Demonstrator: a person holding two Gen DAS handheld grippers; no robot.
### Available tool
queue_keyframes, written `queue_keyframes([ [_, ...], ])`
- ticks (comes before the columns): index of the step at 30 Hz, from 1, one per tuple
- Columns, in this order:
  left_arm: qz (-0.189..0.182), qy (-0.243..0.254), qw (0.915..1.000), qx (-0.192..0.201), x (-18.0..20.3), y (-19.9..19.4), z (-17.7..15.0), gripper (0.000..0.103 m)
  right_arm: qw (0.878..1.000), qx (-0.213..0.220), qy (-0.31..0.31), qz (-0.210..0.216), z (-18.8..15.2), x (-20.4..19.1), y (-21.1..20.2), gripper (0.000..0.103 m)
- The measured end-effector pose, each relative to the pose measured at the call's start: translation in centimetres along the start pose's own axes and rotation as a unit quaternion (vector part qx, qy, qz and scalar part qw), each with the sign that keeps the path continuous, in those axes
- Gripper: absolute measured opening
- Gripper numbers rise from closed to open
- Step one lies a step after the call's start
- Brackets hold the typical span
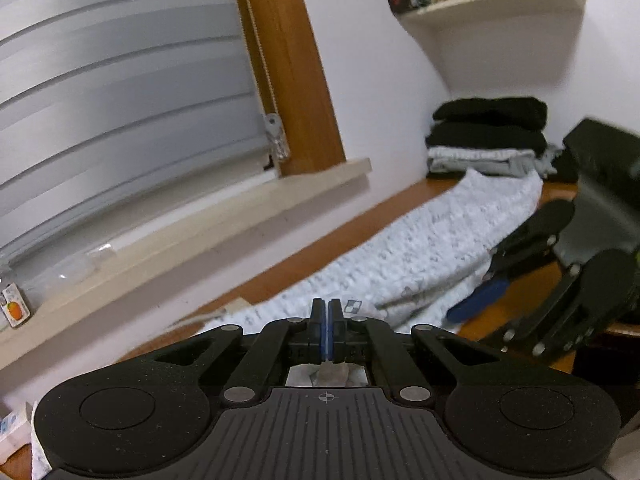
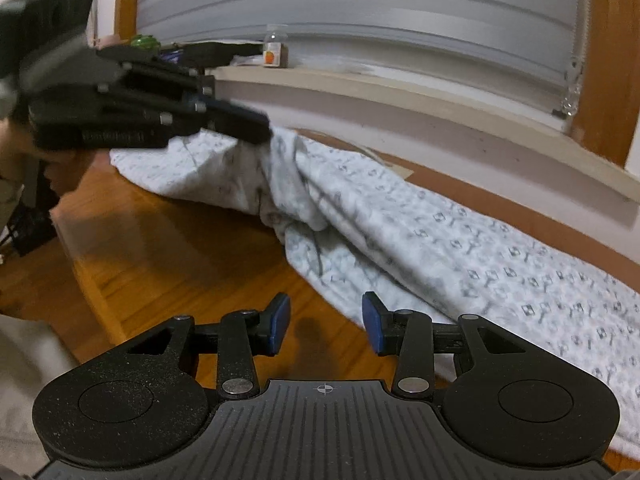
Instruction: Fold clothes
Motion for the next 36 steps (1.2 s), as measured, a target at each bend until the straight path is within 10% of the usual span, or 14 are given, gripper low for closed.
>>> queue_keyframes([
  [18, -0.009, -0.073, 0.9972, -0.016, -5.7, 0.6, -2.2, 0.002, 0.999, -0.031, 0.01, 0.042, 3.3, -2.9, 7.2, 0.041],
  [22, 0.007, -0.108, 0.9937, -0.029, -7.5, -0.3, -4.5, 0.01, 0.998, -0.022, 0.02, 0.047, 3.6, -2.2, 7.4, 0.01],
  [31, 0.131, -0.105, 0.9666, -0.193, -13.5, -1.3, -14.6, 0.015, 0.994, -0.024, 0.01, 0.108, 2.2, -2.4, 2.3, 0.007],
  [36, 0.13, -0.129, 0.9632, -0.196, -15.9, -3.2, -15.7, 0.018, 0.992, -0.038, 0.001, 0.119, 0.7, -2.8, 1.0, 0.009],
])
Point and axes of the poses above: each gripper's, at about its wrist camera, not at the fingertips, and y roughly the way its jaws point, x to its right, z to its top, the point moved 3 cm from there along y, roughly the way its jaws point, and after that the axes turned 13 degrees about y, right-handed, at the moved point
